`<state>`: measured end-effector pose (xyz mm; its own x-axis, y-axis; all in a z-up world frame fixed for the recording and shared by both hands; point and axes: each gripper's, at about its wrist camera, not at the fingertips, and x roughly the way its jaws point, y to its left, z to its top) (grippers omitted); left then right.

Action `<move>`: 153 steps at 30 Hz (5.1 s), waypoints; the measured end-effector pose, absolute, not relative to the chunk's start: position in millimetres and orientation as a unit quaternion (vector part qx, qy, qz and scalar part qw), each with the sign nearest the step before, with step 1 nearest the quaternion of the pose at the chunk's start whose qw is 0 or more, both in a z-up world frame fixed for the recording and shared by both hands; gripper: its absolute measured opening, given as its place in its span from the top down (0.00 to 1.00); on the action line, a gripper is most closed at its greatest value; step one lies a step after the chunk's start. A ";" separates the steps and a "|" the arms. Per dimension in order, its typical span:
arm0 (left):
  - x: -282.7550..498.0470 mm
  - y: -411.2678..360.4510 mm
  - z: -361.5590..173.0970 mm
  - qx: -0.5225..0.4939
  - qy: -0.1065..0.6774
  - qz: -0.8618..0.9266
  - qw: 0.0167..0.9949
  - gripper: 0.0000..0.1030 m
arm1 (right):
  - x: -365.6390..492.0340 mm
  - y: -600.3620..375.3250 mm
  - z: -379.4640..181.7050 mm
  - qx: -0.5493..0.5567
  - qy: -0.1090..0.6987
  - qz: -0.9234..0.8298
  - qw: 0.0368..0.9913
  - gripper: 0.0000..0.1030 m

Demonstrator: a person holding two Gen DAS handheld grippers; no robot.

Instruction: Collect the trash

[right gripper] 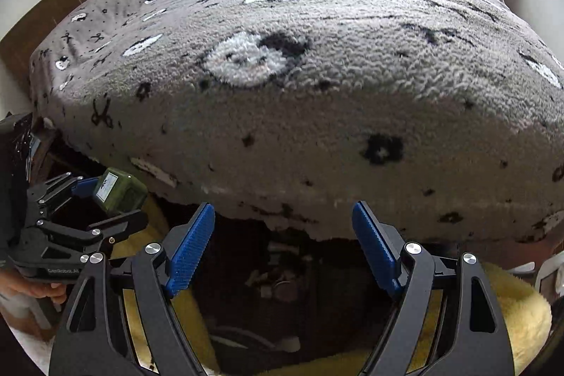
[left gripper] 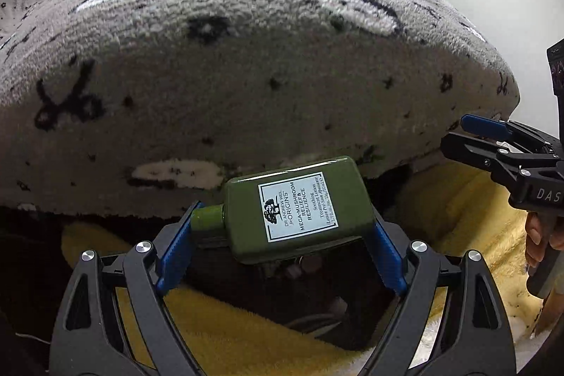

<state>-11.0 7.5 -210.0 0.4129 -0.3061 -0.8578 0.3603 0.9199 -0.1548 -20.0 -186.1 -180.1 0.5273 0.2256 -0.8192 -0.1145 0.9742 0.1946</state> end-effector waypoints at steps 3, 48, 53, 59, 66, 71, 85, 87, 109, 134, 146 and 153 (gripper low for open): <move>-13.3 5.0 -229.9 0.032 0.524 -0.196 0.828 0.20 | -21.2 -184.2 -195.8 0.062 0.491 0.093 0.864 0.22; -30.4 17.2 -10.2 0.015 0.265 -0.169 0.949 0.08 | -52.5 -245.6 9.4 0.047 0.222 0.010 0.974 0.03; -37.1 17.0 44.9 0.011 0.200 -0.161 0.966 0.08 | -60.9 -251.5 66.0 0.043 0.147 -0.002 0.988 0.03; -44.4 24.2 88.1 0.014 0.147 -0.149 0.978 0.08 | -68.4 -250.3 102.2 0.047 0.102 -0.012 0.994 0.03; -32.5 23.9 94.8 0.003 0.133 -0.162 0.978 0.08 | -70.3 -241.1 115.0 0.033 0.083 -0.031 0.995 0.03; -21.3 22.9 90.6 0.008 0.140 -0.157 0.978 0.08 | -64.8 -240.1 117.6 0.031 0.086 -0.037 0.995 0.03; -20.6 20.5 89.8 0.017 0.141 -0.153 0.978 0.08 | -62.6 -239.3 123.0 0.028 0.084 -0.043 0.995 0.03; -20.8 20.5 90.3 0.019 0.141 -0.153 0.978 0.08 | -62.2 -239.8 122.6 0.029 0.082 -0.043 0.995 0.03; -21.5 23.3 92.0 0.019 0.141 -0.153 0.978 0.08 | -62.6 -236.6 122.1 0.026 0.083 -0.042 0.995 0.03; -20.2 24.0 91.7 0.023 0.144 -0.157 0.977 0.08 | -60.7 -231.6 122.6 0.027 0.084 -0.038 0.995 0.03; -19.6 23.4 88.7 0.026 0.148 -0.160 0.976 0.08 | -58.2 -226.9 120.4 0.027 0.088 -0.032 0.995 0.03; -20.0 23.5 88.7 0.026 0.147 -0.160 0.976 0.08 | -57.8 -227.1 120.2 0.027 0.088 -0.033 0.995 0.03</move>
